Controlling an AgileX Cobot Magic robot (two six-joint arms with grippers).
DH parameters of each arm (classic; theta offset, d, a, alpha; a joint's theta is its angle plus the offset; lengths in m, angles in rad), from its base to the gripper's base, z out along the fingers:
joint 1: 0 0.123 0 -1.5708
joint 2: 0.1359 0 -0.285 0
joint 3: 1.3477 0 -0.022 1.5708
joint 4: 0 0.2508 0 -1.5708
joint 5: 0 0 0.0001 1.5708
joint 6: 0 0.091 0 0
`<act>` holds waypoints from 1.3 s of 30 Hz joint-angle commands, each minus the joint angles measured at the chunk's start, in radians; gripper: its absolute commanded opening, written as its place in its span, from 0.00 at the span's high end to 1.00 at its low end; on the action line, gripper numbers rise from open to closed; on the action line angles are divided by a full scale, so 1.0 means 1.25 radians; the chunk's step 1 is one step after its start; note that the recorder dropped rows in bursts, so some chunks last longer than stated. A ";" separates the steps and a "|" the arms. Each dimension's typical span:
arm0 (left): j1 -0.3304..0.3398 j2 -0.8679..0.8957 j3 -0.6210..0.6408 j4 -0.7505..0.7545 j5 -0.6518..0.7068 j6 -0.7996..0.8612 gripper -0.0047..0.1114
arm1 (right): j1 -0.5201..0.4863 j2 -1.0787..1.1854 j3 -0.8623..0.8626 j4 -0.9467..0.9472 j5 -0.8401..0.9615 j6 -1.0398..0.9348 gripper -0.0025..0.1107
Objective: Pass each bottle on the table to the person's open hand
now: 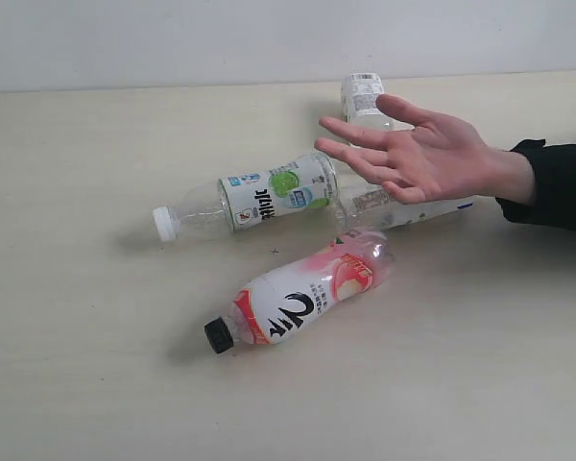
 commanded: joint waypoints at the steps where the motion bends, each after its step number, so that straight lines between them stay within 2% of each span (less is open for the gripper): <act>1: 0.002 -0.004 0.003 0.001 -0.005 -0.003 0.94 | -0.003 -0.005 0.004 0.000 -0.005 -0.002 0.98; 6: 0.002 -0.004 0.003 0.001 -0.005 -0.003 0.94 | -0.003 -0.005 0.004 0.009 -0.121 0.077 0.98; 11: 0.002 -0.004 0.003 0.001 -0.005 -0.003 0.94 | -0.003 0.066 -0.078 -0.002 -0.132 0.108 0.98; 18: 0.002 -0.004 0.003 0.001 -0.005 -0.003 0.94 | 0.039 0.341 -0.297 -0.029 0.075 0.061 0.98; 21: 0.002 -0.004 0.003 0.001 -0.005 -0.003 0.94 | 0.098 0.470 -0.415 -0.017 0.216 -0.067 0.98; 23: 0.002 -0.004 0.003 0.001 -0.005 -0.003 0.94 | 0.154 0.555 -0.503 0.035 0.319 -0.216 0.98; 28: 0.002 -0.004 0.003 0.001 -0.005 -0.003 0.94 | 0.269 0.776 -0.702 0.241 0.592 -0.540 0.98; 31: 0.002 -0.004 0.003 0.001 -0.005 -0.003 0.94 | 0.320 0.904 -0.802 0.284 0.759 -0.619 0.98; 35: 0.002 -0.004 0.003 0.001 -0.005 -0.003 0.94 | 0.392 1.045 -0.893 0.256 0.859 -0.652 0.96; 39: 0.002 -0.004 0.003 0.001 -0.005 -0.003 0.94 | 0.471 1.144 -0.946 0.188 0.890 -0.701 0.85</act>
